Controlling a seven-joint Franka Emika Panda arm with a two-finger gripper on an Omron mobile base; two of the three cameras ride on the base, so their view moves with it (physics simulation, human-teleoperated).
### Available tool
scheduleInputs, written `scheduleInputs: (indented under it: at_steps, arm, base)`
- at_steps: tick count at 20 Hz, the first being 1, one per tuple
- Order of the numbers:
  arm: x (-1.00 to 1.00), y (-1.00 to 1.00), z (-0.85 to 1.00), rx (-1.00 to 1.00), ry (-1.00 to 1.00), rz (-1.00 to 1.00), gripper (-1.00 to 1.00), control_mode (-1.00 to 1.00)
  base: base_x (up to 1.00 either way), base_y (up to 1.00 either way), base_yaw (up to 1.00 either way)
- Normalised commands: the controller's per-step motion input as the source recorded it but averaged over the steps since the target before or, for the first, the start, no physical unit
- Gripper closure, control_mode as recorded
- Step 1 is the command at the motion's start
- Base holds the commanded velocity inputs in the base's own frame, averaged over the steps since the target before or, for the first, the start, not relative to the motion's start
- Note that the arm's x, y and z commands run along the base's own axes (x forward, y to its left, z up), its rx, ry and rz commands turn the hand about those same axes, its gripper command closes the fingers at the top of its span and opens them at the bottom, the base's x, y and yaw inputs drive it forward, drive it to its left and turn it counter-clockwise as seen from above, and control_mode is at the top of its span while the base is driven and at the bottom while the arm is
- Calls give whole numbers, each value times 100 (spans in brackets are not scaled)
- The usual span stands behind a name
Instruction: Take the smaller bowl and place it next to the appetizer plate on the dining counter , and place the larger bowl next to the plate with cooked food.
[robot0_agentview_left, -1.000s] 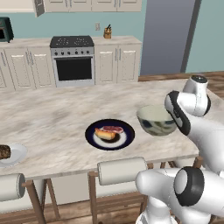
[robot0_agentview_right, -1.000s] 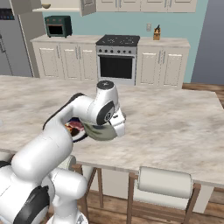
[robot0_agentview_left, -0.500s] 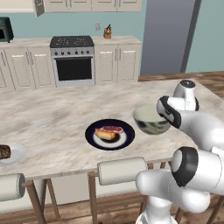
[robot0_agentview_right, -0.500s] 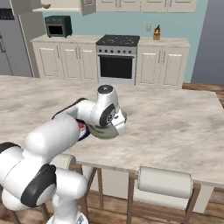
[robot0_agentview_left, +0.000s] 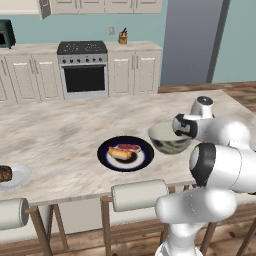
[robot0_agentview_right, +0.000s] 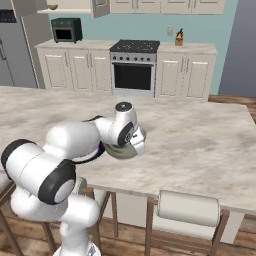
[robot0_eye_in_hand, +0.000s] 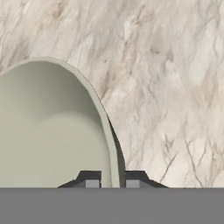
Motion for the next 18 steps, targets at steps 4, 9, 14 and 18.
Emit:
scheduleInputs:
  at_steps: [4, 9, 14, 18]
  arm:
    - [41, -4, -28, 0, 0, 0, 100, -100]
    - [40, -11, -23, 0, 0, 0, 100, -100]
    - [2, -1, -4, 0, 0, 0, -100, -100]
    - [-15, 0, 50, 0, -4, 1, -100, -100]
  base:
    - [0, 0, 0]
    - [0, 0, 0]
    - [0, 0, 0]
    - [0, 0, 0]
